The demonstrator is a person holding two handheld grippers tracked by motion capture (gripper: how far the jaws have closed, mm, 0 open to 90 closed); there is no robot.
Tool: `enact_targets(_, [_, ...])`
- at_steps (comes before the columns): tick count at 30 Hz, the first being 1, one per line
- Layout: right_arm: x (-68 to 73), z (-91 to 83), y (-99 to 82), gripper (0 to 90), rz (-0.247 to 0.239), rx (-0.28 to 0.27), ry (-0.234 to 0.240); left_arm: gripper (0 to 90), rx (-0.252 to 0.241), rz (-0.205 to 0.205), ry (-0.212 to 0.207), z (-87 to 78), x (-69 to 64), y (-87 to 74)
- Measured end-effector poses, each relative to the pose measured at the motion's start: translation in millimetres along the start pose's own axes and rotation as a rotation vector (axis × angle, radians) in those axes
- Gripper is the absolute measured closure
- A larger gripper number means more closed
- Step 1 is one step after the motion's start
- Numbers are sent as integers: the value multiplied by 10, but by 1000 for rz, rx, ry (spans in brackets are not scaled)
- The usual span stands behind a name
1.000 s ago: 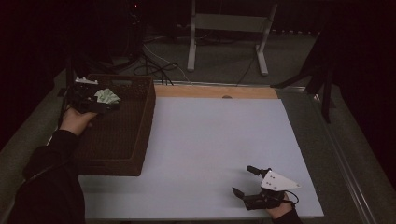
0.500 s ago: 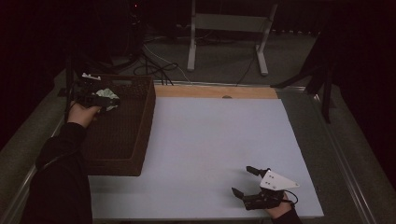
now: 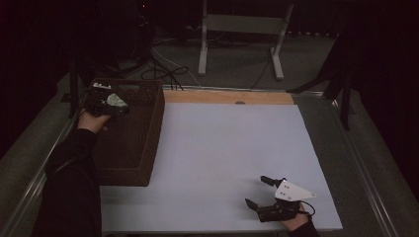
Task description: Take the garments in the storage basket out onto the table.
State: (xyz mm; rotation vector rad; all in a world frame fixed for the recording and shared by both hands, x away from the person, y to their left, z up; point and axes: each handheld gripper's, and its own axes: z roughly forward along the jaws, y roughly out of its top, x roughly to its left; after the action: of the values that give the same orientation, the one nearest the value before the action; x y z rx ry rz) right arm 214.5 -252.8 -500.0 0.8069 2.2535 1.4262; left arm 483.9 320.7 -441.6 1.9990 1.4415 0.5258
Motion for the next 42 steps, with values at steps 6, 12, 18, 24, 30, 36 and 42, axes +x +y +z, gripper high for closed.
enact_targets(6, [3,-8,-2,90,2,0,-5,0,59,-78,26,122,116,-6])
enact_targets(12, [5,-10,-2,90,1,1,-12,0,116,-90,78,277,135,28])
enact_targets(18, [8,-16,-4,90,5,5,-21,8,173,-40,129,433,124,57])
enact_targets(24, [17,-7,-6,90,4,11,-22,150,181,10,202,523,125,100])
enact_targets(30, [18,-4,-9,90,6,14,-20,256,210,110,296,608,102,87])
enact_targets(36, [29,12,-13,90,1,24,-13,503,291,201,370,665,106,38])
enact_targets(42, [32,2,-12,90,3,17,-14,885,305,170,359,588,150,45])
